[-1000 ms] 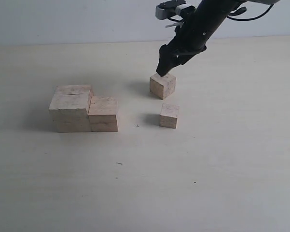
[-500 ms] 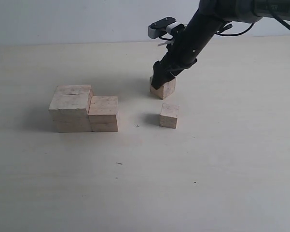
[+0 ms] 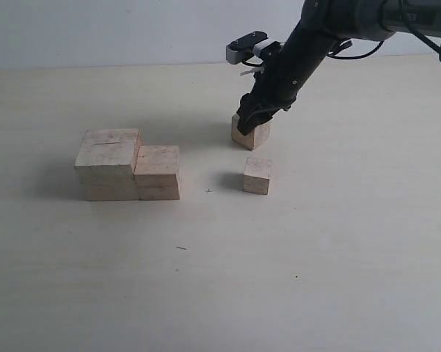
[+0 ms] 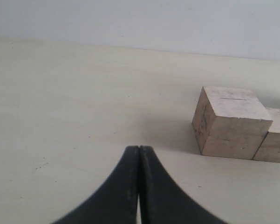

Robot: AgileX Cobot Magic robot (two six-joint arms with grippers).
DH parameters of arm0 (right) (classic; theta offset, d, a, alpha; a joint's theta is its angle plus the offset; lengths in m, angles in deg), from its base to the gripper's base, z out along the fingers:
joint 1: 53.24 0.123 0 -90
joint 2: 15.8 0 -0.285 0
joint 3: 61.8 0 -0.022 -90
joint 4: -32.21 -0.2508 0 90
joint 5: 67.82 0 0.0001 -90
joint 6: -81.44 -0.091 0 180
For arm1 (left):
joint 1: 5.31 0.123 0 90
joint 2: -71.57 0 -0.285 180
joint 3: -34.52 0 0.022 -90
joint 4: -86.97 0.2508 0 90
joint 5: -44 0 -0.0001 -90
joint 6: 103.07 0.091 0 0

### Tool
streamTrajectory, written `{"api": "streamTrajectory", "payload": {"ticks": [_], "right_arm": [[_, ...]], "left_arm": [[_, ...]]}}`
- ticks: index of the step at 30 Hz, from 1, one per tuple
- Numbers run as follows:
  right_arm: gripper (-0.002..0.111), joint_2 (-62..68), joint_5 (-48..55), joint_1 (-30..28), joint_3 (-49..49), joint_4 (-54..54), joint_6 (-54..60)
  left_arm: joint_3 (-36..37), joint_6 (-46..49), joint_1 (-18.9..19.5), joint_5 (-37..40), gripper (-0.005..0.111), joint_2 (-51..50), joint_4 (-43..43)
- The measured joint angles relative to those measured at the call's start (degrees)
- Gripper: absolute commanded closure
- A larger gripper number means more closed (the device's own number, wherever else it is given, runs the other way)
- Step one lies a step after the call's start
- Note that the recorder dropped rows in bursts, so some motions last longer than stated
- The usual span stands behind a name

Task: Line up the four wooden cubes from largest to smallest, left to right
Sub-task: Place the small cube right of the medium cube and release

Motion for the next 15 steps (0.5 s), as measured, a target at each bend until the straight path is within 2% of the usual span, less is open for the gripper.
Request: {"api": "streamTrajectory", "payload": {"ticks": [3,8,11,15], "right_arm": [[0.108,-0.9,3.7,0.0,0.0,-1.0,2.7],[0.108,-3.9,12.8,0.0,0.0,-10.8,20.8],[0.108,-4.8,13.9,0.8,0.0,-13.2,29.2],[0.108,-4.9,14.0,2.1,0.0,-12.3,33.9]], "left_arm": [[0.0,0.0,0.0,0.0,0.107,0.0,0.0],[0.0,0.0,0.0,0.0,0.107,0.0,0.0],[0.0,0.0,0.0,0.0,0.107,0.0,0.0],[0.0,0.0,0.0,0.0,0.107,0.0,0.0]]}}
